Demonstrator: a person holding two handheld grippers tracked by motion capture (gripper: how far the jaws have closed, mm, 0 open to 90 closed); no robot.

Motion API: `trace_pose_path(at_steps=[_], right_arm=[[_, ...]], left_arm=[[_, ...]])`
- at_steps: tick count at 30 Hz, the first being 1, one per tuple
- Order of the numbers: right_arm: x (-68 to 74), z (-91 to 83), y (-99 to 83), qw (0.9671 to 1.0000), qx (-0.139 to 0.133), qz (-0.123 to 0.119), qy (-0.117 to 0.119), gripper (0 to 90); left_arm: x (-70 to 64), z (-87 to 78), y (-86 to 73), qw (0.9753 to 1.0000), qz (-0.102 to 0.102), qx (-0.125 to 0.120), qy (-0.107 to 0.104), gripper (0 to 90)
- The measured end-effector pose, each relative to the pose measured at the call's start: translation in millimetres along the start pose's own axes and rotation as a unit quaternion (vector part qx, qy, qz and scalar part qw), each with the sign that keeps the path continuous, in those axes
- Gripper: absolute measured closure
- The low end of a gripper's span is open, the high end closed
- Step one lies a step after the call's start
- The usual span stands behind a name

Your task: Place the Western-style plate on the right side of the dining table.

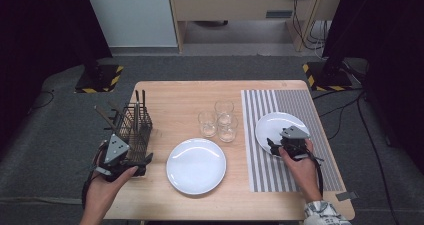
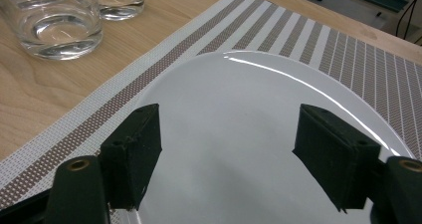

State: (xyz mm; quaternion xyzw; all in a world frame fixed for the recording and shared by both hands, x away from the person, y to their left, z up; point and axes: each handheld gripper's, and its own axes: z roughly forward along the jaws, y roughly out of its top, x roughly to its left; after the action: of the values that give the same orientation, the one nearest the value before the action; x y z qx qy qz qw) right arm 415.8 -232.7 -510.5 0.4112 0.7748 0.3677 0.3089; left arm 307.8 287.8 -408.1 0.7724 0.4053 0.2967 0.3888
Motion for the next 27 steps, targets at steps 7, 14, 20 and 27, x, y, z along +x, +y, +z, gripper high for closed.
trace_pose_path(at_steps=[7,14,20,27], right_arm=[[0.5,0.5,0.2,1.0000,0.007,0.001,0.003,20.5],[0.3,-1.5,1.2,0.9999,0.005,0.001,-0.009,17.3],[1.3,-2.2,1.6,0.9997,0.003,0.000,-0.026,12.6],[1.9,-5.2,2.2,0.9995,-0.013,-0.003,-0.030,11.1]], left_arm=[[17.6,-11.6,-1.8,0.9995,-0.006,0.007,0.032,6.1],[37.7,-21.5,-3.0,0.9985,-0.018,0.005,0.052,6.1],[55.5,-18.7,-5.3,0.9971,-0.028,0.013,0.070,6.3],[73.4,-6.7,-5.5,0.9953,-0.039,0.020,0.086,7.4]])
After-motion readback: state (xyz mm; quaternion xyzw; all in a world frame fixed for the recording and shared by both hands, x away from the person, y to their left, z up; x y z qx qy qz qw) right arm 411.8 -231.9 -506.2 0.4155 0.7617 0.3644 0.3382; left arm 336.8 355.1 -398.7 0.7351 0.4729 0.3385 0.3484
